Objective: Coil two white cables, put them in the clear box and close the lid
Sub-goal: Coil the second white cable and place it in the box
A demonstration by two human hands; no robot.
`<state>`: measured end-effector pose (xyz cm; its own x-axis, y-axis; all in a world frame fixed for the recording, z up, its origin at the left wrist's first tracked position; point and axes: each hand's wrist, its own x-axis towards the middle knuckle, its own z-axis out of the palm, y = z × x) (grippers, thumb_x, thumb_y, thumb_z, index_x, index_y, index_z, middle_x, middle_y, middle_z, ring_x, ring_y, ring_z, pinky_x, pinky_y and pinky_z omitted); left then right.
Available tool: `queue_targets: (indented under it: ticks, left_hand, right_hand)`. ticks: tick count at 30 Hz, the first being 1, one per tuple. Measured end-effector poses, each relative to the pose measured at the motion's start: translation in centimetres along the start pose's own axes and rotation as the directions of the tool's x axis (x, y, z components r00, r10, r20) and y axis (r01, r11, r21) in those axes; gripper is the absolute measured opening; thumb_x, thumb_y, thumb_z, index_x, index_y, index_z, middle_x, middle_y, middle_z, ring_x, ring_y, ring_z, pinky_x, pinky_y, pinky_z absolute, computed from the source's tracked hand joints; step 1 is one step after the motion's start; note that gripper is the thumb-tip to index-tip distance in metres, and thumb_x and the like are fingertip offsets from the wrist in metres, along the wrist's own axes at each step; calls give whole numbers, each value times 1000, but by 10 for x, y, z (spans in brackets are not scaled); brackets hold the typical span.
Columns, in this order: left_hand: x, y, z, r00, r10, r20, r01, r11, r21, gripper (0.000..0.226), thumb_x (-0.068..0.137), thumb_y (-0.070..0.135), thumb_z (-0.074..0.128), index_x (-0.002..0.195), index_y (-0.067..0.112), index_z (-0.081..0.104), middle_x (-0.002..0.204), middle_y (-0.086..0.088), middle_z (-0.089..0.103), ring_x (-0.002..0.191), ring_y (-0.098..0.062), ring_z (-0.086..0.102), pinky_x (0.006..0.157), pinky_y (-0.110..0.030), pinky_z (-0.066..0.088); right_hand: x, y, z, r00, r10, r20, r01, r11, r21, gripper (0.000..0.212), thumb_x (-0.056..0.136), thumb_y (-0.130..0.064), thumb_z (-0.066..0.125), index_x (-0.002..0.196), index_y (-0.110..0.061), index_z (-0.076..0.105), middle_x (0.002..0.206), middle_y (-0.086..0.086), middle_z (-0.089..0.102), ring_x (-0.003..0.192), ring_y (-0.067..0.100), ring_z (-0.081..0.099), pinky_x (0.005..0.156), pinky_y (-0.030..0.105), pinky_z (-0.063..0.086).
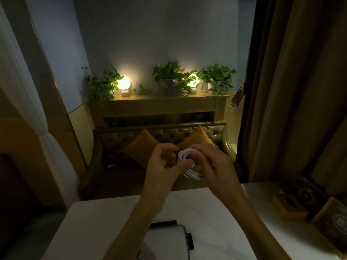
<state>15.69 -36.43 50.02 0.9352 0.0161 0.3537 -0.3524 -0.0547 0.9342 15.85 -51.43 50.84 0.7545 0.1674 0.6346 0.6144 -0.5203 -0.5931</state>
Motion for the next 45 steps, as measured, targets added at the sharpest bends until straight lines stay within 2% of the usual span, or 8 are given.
queue_targets:
  ticks: [4, 8, 11, 15, 18, 33, 39, 45]
  left_hand:
    - [0, -1, 0, 977, -115, 180, 100, 991, 86, 31, 79, 36, 63, 107, 22, 65, 100, -1, 72, 89, -13, 70, 78, -30, 58]
    - [2, -2, 2, 994, -39, 100, 15, 973, 232, 19, 90, 14, 58, 88, 32, 64, 69, 6, 65, 52, 2, 59, 50, -10, 46]
    - [1, -4, 1, 991, -61, 117, 26, 961, 274, 14, 90, 17, 58, 96, 24, 68, 82, 1, 70, 67, -4, 68, 56, -14, 53]
    - [-2, -1, -7, 893, -259, 367, 285, 959, -16, 30, 90, 24, 56, 114, 9, 64, 109, -9, 71, 98, -22, 70, 84, -35, 58]
    - [-2, 6, -14, 843, -287, 455, 443, 850, -284, 28, 94, 15, 43, 108, 4, 65, 107, -8, 73, 99, -22, 70, 77, -28, 58]
    - [-1, 7, -11, 993, -100, 60, 90, 984, 152, 15, 87, 6, 60, 85, 16, 70, 81, -3, 72, 74, -14, 69, 63, -15, 56]
    - [-8, 6, -1, 998, -43, 54, 35, 989, 142, 18, 89, 7, 58, 83, 22, 66, 80, 0, 70, 73, -11, 67, 63, -14, 55]
    - [-3, 3, -1, 996, 80, -42, -67, 965, 255, 21, 88, 7, 57, 80, 25, 63, 80, 3, 66, 72, -7, 63, 67, -16, 53]
  right_hand:
    - [1, 1, 3, 996, -85, 8, 84, 996, 41, 47, 91, -47, 41, 112, -11, 63, 110, 6, 66, 101, 8, 60, 91, 20, 50]
    - [-2, 1, 9, 993, -73, 90, 72, 997, 9, 44, 89, -44, 39, 114, -15, 61, 113, -1, 63, 102, 6, 58, 90, 14, 47]
    - [-6, 7, 11, 996, 23, 90, -28, 998, 48, 40, 88, -45, 38, 115, -24, 60, 110, -13, 59, 100, -4, 55, 88, 10, 46]
    - [-7, 15, 6, 973, 211, 98, -231, 927, 296, 23, 97, -23, 45, 108, -21, 65, 99, -6, 68, 87, 3, 65, 66, 13, 52]
    - [-5, 10, -2, 963, 249, 106, -271, 868, 417, 27, 98, -19, 41, 104, -19, 67, 92, -2, 71, 79, 5, 68, 61, 10, 51]
    - [-1, 7, -10, 867, 416, 275, -490, 812, 316, 27, 99, -34, 36, 108, -19, 57, 87, -6, 58, 72, 3, 55, 57, 13, 40]
    - [-2, 6, -6, 902, 417, 111, -423, 805, 416, 23, 97, -30, 41, 102, -14, 57, 102, 10, 62, 92, 21, 61, 77, 32, 51]
    - [-3, 4, -9, 907, 399, 137, -415, 785, 460, 19, 96, -30, 44, 99, -16, 56, 101, 15, 62, 89, 31, 62, 64, 29, 52]
